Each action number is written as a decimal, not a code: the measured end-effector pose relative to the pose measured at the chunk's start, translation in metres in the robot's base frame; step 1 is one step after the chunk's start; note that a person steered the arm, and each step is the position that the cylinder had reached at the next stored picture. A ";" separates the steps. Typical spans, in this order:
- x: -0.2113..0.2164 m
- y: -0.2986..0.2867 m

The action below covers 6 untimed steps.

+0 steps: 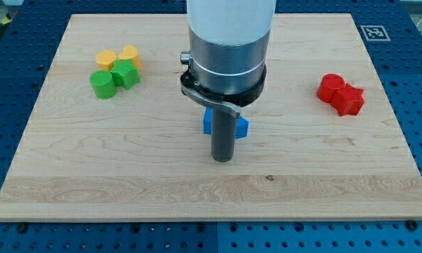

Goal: Slide the blue triangle towards the up

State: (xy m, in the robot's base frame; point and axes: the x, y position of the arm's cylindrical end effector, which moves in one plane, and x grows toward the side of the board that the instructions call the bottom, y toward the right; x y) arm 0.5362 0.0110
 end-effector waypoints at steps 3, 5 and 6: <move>0.026 0.029; -0.024 0.035; -0.032 0.031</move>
State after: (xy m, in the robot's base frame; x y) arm 0.5039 0.0424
